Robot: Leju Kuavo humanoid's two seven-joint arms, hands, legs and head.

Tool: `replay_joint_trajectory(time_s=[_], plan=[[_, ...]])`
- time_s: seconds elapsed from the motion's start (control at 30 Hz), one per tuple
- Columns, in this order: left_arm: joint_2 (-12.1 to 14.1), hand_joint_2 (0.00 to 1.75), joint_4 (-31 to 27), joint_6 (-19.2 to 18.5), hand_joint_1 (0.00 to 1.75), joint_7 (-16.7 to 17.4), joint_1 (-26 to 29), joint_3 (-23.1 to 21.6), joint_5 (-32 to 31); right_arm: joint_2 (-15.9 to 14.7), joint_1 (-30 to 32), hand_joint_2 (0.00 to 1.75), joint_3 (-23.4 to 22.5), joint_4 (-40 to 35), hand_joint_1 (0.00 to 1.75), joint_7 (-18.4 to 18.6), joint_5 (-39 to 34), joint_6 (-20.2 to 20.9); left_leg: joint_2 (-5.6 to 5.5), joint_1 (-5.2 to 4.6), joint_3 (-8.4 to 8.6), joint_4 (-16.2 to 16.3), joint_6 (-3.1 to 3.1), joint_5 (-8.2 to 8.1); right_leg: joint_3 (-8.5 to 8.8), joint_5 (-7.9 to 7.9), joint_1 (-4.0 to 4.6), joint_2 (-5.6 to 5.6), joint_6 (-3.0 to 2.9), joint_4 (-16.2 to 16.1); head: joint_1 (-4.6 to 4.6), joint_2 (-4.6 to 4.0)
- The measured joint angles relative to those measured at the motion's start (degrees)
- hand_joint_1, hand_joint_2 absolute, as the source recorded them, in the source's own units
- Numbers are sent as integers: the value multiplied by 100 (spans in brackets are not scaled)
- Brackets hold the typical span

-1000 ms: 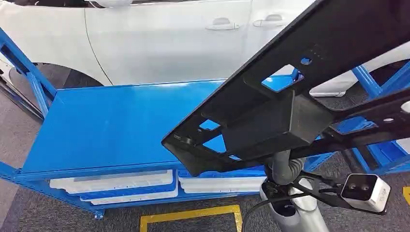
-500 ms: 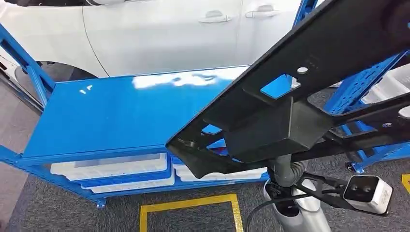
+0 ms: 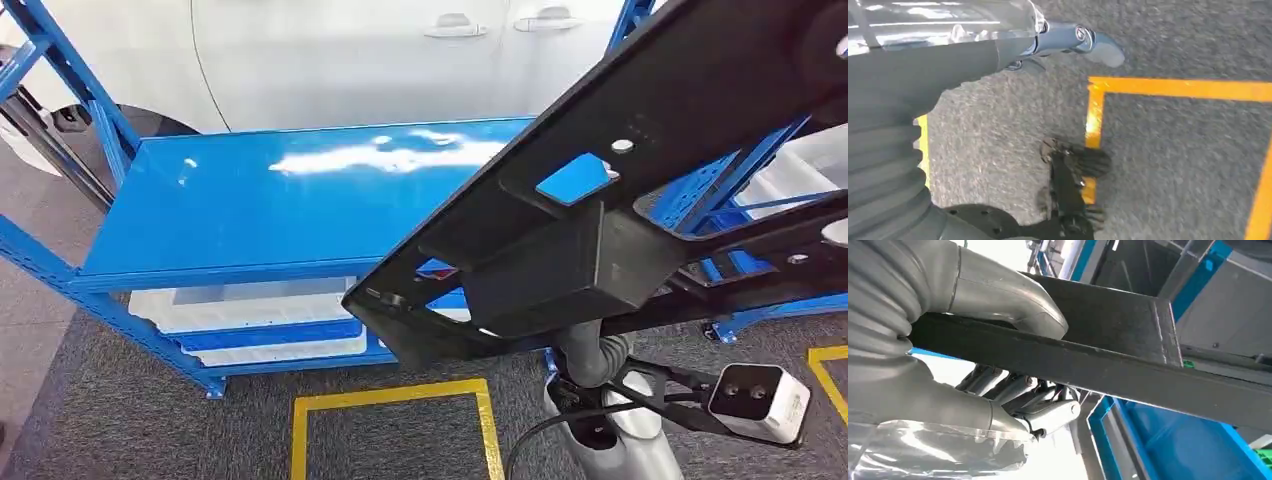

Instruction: Take the parts from the cabinet and place them on the table.

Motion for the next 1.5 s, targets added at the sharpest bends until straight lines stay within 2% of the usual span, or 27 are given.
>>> replay_joint_trajectory(time_s=[0.07, 0.1, 0.13, 0.17, 0.2, 0.3, 0.33, 0.43, 0.5, 0.57, 0.6, 0.63, 0.67, 0.7, 0.8, 0.83, 0.9, 0.97, 1.03, 1.07, 1.13, 1.17, 1.2, 1.33, 1.4, 1.47, 1.5], plan=[[-2, 175, 0, 2, 0, 15, 2, 0, 0, -2, -29, 175, 15, 31, 175, 2, -22, -11, 0, 16, -203, 72, -41, 107, 359, 435, -36, -1, 29, -267, 0, 0], [-2, 175, 0, 2, 0, 17, 0, 0, 0, -2, -60, 175, 22, 41, 175, 2, -42, -24, -3, 31, -303, 129, -71, 140, 716, 598, -55, -3, 42, -727, 0, 0], [-2, 175, 0, 2, 0, 17, -1, 0, -2, -2, -96, 175, 26, 46, 175, 2, -55, -44, -5, 36, -373, 196, -102, 163, 1092, 558, -74, -3, 53, -1250, 2, 0], [0, 175, -2, 2, 0, 17, -1, 0, -2, -2, -138, 175, 35, 48, 175, 2, -61, -70, -13, 12, -453, 255, -138, 184, 1360, 284, -32, 8, 54, -1681, 7, 2], [2, 175, -2, 0, 0, 17, -1, 0, -4, -4, -152, 175, 46, 50, 175, -2, -74, -103, -13, 14, -463, 273, -176, 223, 1358, 244, -6, 28, -62, -1739, -17, 2], [2, 175, 0, -4, 0, 15, 20, 0, -9, -11, -166, 175, 72, 59, 175, 7, -70, -142, -24, 36, -495, 235, -296, 371, 1262, 364, 6, 20, -208, -1772, 18, 0], [0, 175, 0, -13, 0, 15, 25, 0, -13, -11, -179, 175, 90, 59, 175, 13, -50, -160, -29, 58, -530, 285, -323, 258, 1215, 432, -10, -11, -274, -1782, 11, 0], [-4, 175, 0, -26, 0, 20, 24, 0, -17, -11, -169, 175, 170, 59, 175, 15, -31, -205, -30, 64, -853, 1307, -370, -747, 964, 634, 12, -10, -346, -1782, -11, 0], [-4, 175, 0, -31, 0, 17, 20, 0, -17, -15, -143, 175, 184, 59, 175, 13, -11, -210, -30, 62, -947, 1978, -371, -955, 784, 763, 38, -10, -353, -1772, -11, 0], [-4, 175, 0, -37, 0, 13, 21, 0, -17, -46, -126, 175, 205, 61, 175, 7, -15, -210, -32, 55, -634, 1802, -319, -602, 626, 888, 63, -10, -347, -1767, -11, 0], [-4, 175, 0, -42, 0, 7, 17, 0, -18, -61, -130, 175, 205, 63, 175, 7, -37, -210, -34, 40, -294, 1386, -266, -393, 555, 951, 81, -7, -341, -1768, -11, 0], [-4, 175, 0, -44, 0, -2, 10, 0, -17, -78, -137, 175, 205, 63, 175, 4, -59, -210, -41, 7, 79, 900, -195, -338, 505, 1008, 96, -2, -332, -1770, -11, 0], [28, 175, -6, -44, 0, -4, -10, 0, -17, -94, -144, 175, 203, 63, 175, 2, -83, -203, -50, -28, 475, 365, -106, -515, 479, 1056, 93, -7, -309, -1764, -2, 2], [22, 175, -4, -53, 0, -11, -25, -2, -20, -112, -149, 175, 203, 63, 175, 0, -92, -203, -38, -40, 655, -10, -99, -619, 467, 1099, 100, -12, -273, -1766, -9, 0], [24, 175, -4, -50, 0, -22, -24, 0, -15, -153, -139, 175, 203, 68, 175, 0, -94, -208, -43, -96, 542, -20, -59, -459, 477, 1281, 59, -30, -157, -1865, -52, 0], [17, 175, -4, -39, 0, -18, -21, 2, -13, -173, -127, 175, 197, 68, 175, 0, -83, -219, -11, -14, 533, -117, -44, -369, 449, 1256, 60, -23, -126, -1846, -46, 0], [11, 175, -4, -11, 0, -2, -28, 2, -2, -212, -100, 175, 181, 55, 175, -2, -68, -216, -3, -28, 404, -143, 36, -242, 282, 659, 50, 4, -87, -1408, -13, 0], [2, 175, -4, -4, 0, 15, -19, 2, 2, -245, -17, 175, 173, 48, 175, -2, -46, -208, -2, -30, 262, -137, 23, -124, 56, 101, 39, 2, -39, -545, -17, 0], [-7, 175, -4, 20, 0, 48, -13, 7, 24, -282, 93, 175, 149, 22, 175, -2, -59, -142, 47, -28, 110, -96, 10, -21, 17, 236, 20, 1, -10, -78, -15, 0], [-15, 175, -4, 24, 0, 55, -7, 7, 44, -291, 131, 175, 144, 6, 175, -2, -59, -96, 70, -26, 38, -66, 3, 8, 175, 440, 10, -5, -2, -214, -13, 0], [-24, 175, -4, 26, 0, 74, 9, 9, 57, -293, 161, 175, 116, -31, 175, -2, -57, -11, 129, -18, -77, 29, -31, 31, 816, 691, 6, -125, -2, -1104, -17, 0], [-22, 175, -4, 26, 0, 79, 14, 9, 57, -293, 158, 175, 100, -64, 175, -2, -57, 26, 173, -35, -107, 95, -53, 26, 1170, 503, 16, -378, -14, -1677, -13, 0], [-24, 175, -4, 24, 0, 79, 25, 9, 57, -293, 158, 175, 98, -89, 175, -4, -20, 44, 199, -58, -142, 147, -88, 20, 1266, 441, 94, -444, -83, -1826, -15, 0], [-20, 175, -4, 11, 0, 63, 21, 9, 35, -295, 230, 175, 81, -201, 175, -4, 300, 44, 396, -60, -151, 179, -200, 42, 1177, 525, 52, -215, -301, -1867, -24, 0], [-26, 175, -4, 7, 0, 37, 24, 7, 9, -282, 234, 175, 83, -298, 175, -4, 494, -20, 101, -14, -306, 603, -281, -365, 1109, 584, 47, -131, -374, -1867, -44, 0], [-20, 175, -4, 7, 0, 24, 40, 7, 2, -271, 246, 175, 85, -378, 175, -4, 647, -113, 5, 9, -666, 1541, -325, -885, 1038, 637, 63, -23, -397, -1862, -37, 0], [-20, 175, -4, 7, 0, 11, 41, 9, 2, -271, 258, 175, 85, -408, 175, -4, 693, -153, -10, 9, -797, 1897, -330, -993, 1005, 665, 69, 44, -392, -1859, -42, 0]])
